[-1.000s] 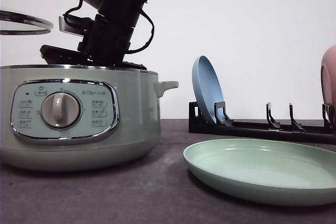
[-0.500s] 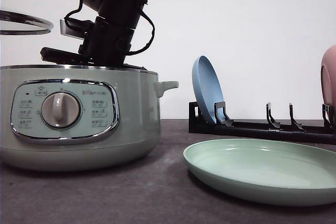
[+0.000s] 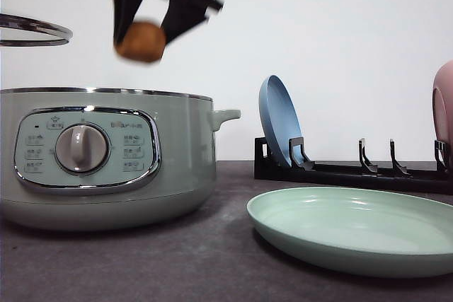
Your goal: Transfer potato from steamer to green plate
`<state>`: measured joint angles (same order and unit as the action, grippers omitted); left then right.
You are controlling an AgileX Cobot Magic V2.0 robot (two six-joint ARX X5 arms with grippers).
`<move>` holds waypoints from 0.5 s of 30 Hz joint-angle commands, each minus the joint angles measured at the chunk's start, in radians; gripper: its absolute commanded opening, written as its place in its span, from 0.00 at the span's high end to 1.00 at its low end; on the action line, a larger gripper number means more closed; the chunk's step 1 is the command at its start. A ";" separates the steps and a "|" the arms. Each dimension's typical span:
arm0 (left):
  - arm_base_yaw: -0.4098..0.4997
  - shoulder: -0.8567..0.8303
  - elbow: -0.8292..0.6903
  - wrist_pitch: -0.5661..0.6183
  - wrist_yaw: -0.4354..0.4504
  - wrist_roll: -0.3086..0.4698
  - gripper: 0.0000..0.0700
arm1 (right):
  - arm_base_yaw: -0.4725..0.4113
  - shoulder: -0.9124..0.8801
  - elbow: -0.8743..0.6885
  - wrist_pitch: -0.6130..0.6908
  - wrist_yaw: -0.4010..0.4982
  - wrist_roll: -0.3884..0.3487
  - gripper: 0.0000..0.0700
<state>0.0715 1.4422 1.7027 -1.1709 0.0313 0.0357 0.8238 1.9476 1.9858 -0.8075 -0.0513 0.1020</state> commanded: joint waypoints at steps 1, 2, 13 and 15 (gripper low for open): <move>-0.004 -0.011 0.044 0.034 0.020 0.004 1.00 | 0.001 -0.016 0.025 -0.027 0.007 -0.033 0.65; -0.007 -0.011 0.044 0.034 0.029 0.004 1.00 | -0.005 -0.040 0.025 -0.049 0.008 -0.038 0.65; -0.100 -0.011 0.044 0.035 0.047 0.004 1.00 | -0.128 -0.257 0.008 -0.262 0.009 -0.039 0.65; -0.124 -0.011 0.044 0.035 0.047 0.004 1.00 | -0.158 -0.301 -0.036 -0.262 0.007 -0.039 0.65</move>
<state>-0.0450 1.4422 1.7027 -1.1709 0.0746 0.0357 0.6622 1.6443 1.9500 -1.0678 -0.0454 0.0746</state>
